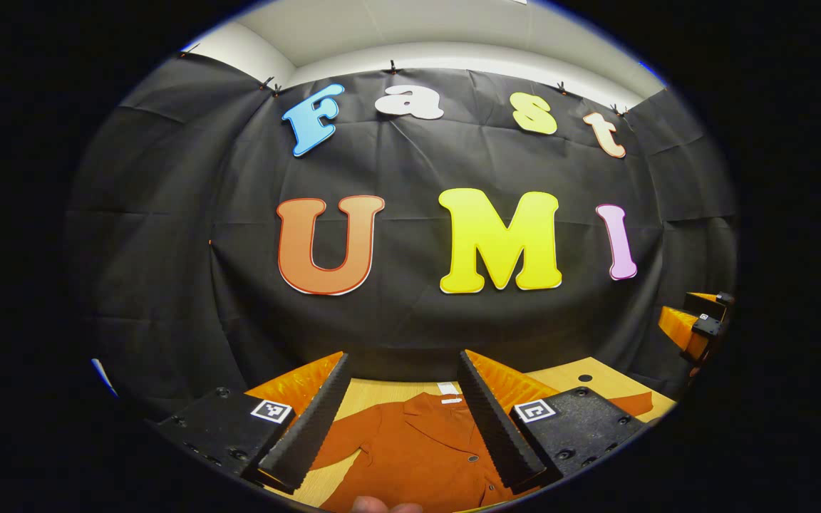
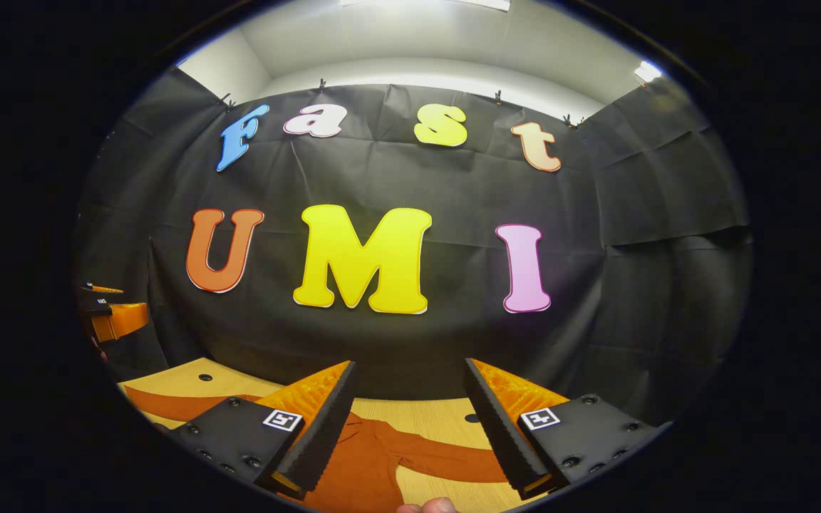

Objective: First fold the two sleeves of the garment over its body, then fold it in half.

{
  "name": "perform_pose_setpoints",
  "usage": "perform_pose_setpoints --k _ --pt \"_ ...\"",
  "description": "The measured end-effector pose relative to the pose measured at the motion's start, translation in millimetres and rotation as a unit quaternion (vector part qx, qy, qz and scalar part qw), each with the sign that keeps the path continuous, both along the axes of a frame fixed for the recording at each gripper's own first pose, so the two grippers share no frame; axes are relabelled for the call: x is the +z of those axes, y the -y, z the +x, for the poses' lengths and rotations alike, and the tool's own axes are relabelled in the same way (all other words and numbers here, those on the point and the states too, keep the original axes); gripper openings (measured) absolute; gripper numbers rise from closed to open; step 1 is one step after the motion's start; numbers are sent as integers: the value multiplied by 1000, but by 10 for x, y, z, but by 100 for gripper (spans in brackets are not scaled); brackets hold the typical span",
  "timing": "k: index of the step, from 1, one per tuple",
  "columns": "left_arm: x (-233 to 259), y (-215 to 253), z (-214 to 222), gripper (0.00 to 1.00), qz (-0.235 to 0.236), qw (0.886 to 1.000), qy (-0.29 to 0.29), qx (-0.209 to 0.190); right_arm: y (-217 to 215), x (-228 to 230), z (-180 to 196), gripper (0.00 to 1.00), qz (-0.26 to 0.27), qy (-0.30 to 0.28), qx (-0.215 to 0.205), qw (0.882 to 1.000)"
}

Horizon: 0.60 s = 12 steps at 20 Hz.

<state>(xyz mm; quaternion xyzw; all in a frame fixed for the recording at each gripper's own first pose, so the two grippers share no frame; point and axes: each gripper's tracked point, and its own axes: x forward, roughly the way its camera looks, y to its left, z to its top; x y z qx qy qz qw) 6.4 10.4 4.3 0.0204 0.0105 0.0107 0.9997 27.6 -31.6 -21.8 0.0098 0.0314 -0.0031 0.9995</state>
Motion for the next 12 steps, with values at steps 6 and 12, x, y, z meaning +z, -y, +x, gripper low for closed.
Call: perform_pose_setpoints --k 6,12 --pt "-15 16 -1 89 -1 1000 -5 1 144 -121 46 94 2 -14 -6 1000" --pt "-128 52 -61 98 15 999 -33 -8 677 -487 61 96 16 -52 -35 998"
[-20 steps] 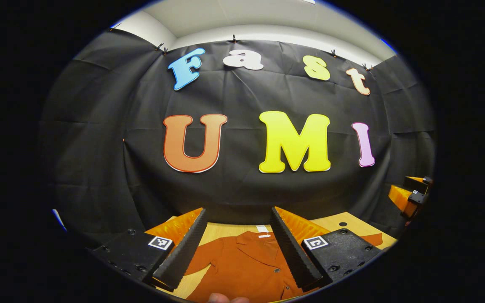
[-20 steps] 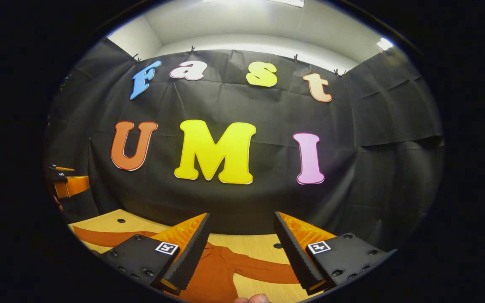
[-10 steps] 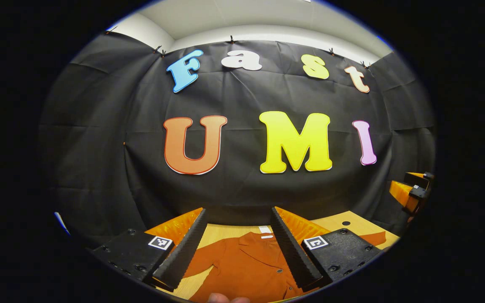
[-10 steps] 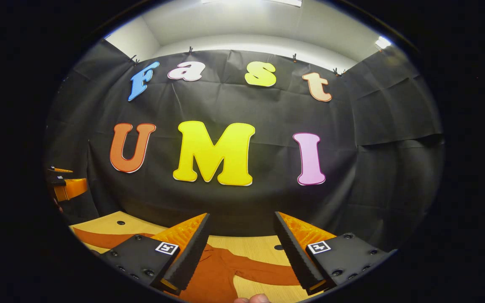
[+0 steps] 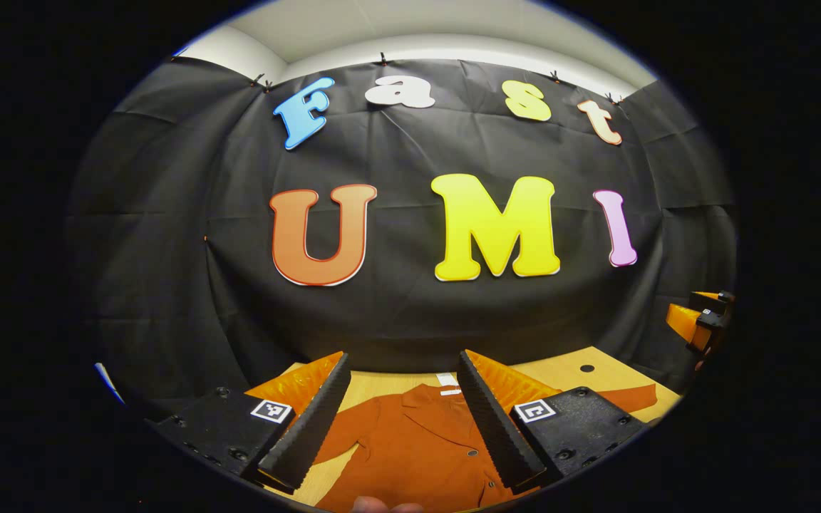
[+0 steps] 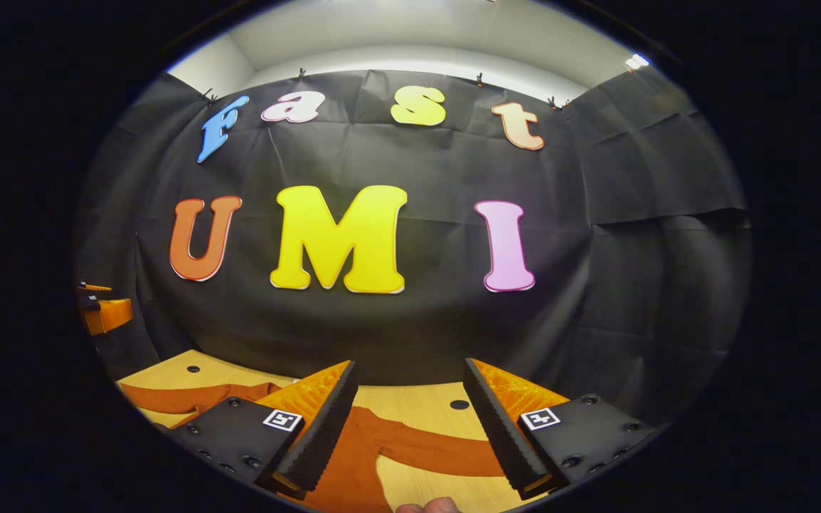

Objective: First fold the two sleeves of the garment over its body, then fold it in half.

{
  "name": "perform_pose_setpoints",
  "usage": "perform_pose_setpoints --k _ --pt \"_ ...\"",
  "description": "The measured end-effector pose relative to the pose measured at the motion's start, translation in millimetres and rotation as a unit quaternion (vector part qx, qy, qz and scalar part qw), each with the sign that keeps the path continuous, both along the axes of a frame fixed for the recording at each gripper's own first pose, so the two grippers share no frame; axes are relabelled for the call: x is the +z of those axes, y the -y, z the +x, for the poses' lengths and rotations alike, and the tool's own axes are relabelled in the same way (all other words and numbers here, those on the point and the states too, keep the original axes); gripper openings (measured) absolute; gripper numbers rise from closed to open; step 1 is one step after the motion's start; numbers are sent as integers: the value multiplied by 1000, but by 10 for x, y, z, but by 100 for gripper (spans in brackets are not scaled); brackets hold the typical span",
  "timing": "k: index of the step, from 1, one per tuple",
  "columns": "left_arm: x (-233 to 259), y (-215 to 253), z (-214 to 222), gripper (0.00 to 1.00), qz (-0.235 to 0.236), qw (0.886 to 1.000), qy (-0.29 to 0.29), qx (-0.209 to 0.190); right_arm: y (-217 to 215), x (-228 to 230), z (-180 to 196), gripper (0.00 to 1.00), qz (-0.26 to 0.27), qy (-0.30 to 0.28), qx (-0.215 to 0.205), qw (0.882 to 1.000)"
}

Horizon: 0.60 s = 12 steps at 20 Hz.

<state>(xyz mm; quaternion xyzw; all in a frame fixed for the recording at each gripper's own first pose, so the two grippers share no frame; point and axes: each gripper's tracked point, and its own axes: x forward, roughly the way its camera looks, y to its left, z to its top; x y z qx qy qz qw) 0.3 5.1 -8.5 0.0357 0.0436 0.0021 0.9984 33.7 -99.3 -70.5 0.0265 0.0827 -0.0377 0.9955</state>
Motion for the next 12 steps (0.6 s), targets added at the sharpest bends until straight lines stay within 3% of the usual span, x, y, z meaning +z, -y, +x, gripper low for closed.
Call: perform_pose_setpoints --k 7,12 --pt "-169 116 -96 98 22 998 -47 -27 1212 -1217 -7 95 26 -108 -53 992" --pt "-279 152 -170 98 15 996 -85 -13 1940 -2348 156 95 23 -201 -64 977"
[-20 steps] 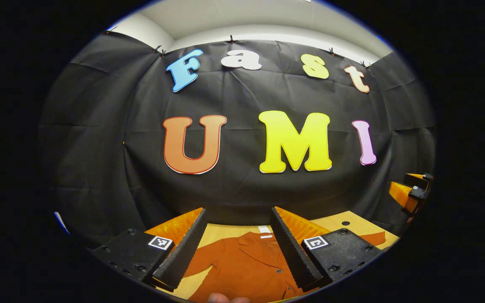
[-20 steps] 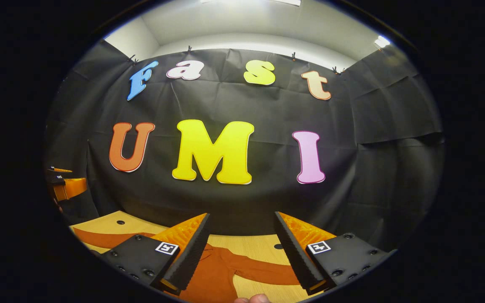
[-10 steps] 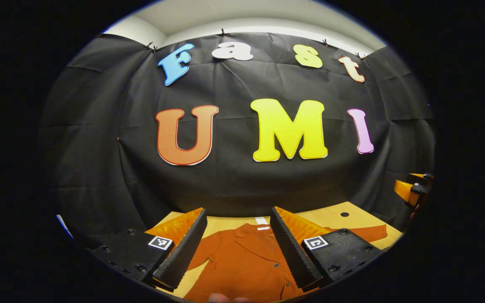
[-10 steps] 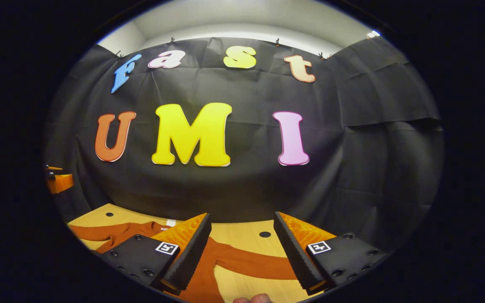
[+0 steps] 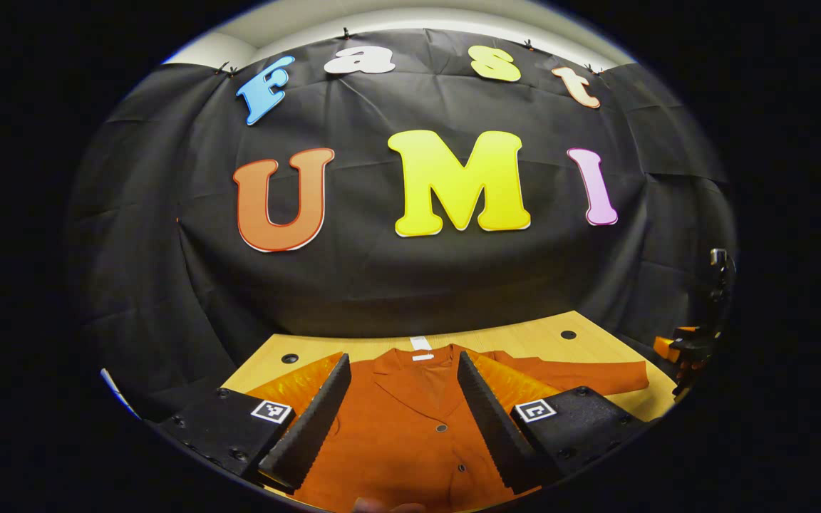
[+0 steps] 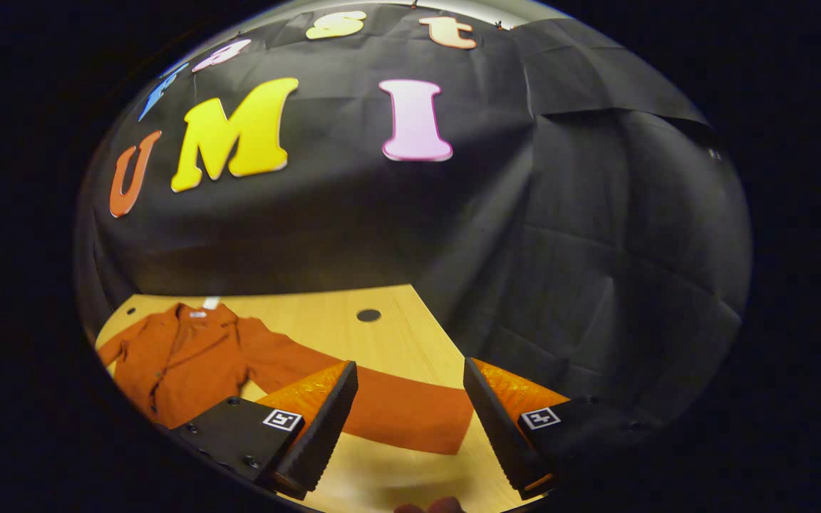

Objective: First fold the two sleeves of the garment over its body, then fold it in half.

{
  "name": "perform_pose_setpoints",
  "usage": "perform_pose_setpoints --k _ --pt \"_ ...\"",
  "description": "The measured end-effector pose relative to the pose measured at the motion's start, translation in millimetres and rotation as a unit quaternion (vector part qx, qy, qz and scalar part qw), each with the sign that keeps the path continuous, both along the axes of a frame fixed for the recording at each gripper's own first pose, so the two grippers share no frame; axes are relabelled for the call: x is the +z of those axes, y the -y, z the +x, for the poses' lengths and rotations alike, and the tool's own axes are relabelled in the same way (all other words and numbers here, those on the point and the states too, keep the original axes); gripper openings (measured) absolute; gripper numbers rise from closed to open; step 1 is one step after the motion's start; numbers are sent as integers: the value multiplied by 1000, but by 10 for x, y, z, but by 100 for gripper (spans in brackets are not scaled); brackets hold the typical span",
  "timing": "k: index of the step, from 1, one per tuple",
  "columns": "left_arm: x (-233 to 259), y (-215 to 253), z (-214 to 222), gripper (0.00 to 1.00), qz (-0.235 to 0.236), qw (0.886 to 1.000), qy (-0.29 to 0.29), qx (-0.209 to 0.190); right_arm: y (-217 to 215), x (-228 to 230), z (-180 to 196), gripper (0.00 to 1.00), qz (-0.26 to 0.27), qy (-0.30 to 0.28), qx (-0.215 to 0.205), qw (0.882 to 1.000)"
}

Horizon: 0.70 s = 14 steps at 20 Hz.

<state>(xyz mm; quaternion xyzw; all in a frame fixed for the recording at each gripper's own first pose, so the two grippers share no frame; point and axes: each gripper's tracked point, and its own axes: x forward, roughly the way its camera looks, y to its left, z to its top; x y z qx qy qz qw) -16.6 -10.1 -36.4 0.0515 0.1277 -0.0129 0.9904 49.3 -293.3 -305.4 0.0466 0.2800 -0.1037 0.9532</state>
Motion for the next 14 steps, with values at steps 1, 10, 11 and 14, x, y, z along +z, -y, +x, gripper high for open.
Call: perform_pose_setpoints --k 1,10,11,14 --pt "-31 -14 -23 98 2 1000 -8 8 105 -226 56 95 7 -24 -2 1000" --pt "-24 -266 -135 100 39 996 -26 74 367 -1305 325 95 38 -129 0 991" --pt "-37 -275 -140 100 42 996 -29 77 385 -1303 337 96 43 -127 -2 991" --pt "-57 -276 -178 99 47 995 -36 81 301 -1331 372 95 52 -123 11 991"
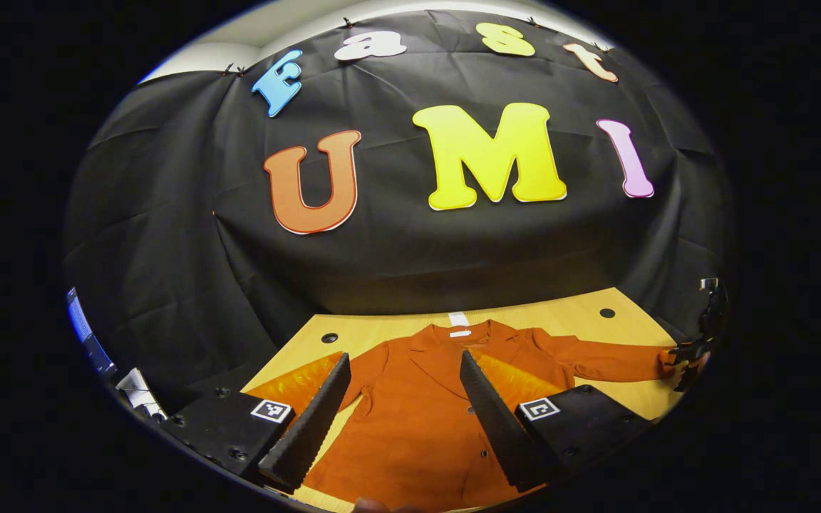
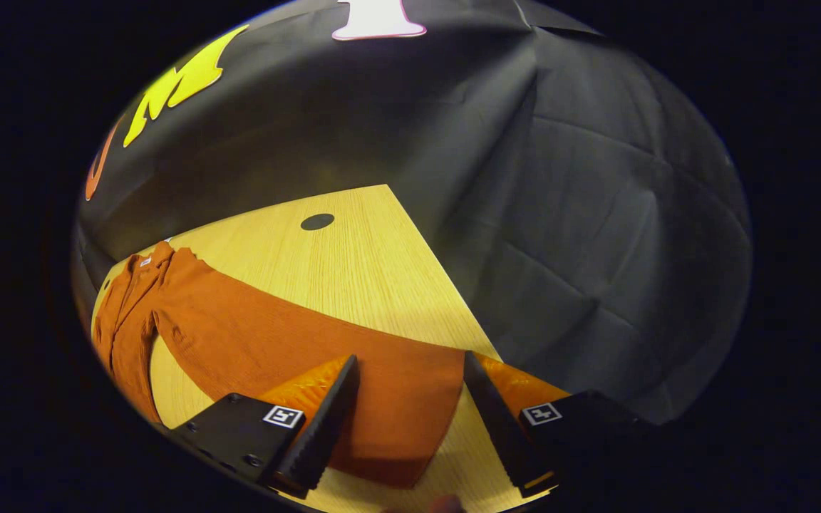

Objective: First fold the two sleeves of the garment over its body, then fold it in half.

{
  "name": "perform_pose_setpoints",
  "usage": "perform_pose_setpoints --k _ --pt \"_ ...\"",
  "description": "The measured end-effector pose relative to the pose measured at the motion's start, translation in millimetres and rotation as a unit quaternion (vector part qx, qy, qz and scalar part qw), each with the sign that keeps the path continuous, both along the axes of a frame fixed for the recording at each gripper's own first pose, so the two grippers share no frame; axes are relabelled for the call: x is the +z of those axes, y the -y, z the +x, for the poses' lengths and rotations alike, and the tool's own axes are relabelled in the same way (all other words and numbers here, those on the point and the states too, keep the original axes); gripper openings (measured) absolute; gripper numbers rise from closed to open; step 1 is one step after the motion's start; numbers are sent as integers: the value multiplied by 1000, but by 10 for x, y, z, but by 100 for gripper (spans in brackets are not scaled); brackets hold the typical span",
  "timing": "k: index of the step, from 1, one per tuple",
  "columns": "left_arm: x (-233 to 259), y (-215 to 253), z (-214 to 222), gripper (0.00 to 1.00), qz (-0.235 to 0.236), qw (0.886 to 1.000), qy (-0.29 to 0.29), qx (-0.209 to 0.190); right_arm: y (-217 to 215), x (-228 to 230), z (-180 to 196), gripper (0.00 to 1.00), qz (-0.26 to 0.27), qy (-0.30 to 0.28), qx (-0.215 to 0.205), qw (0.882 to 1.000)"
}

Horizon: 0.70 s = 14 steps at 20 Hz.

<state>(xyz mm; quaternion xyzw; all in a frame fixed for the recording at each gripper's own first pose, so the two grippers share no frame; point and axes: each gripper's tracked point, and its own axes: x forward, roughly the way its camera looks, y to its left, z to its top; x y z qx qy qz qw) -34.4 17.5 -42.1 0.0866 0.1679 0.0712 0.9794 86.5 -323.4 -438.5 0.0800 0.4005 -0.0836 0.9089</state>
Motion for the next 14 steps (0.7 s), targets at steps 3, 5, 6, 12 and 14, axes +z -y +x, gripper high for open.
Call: perform_pose_setpoints --k 3,5,6,12,14 --pt "-22 24 18 99 -1 1000 -4 -5 -85 8 42 44 26 8 14 1000" --pt "-9 19 33 100 3 1000 -2 -11 -102 7 51 10 36 -6 13 999" --pt "1 8 45 100 5 1000 0 -13 -116 5 45 8 39 -16 11 999" --pt "23 -121 35 100 -3 1000 10 -2 -321 506 164 0 51 1 1 999" --pt "22 -174 37 100 -9 1000 17 3 -377 768 253 0 35 12 -6 999"
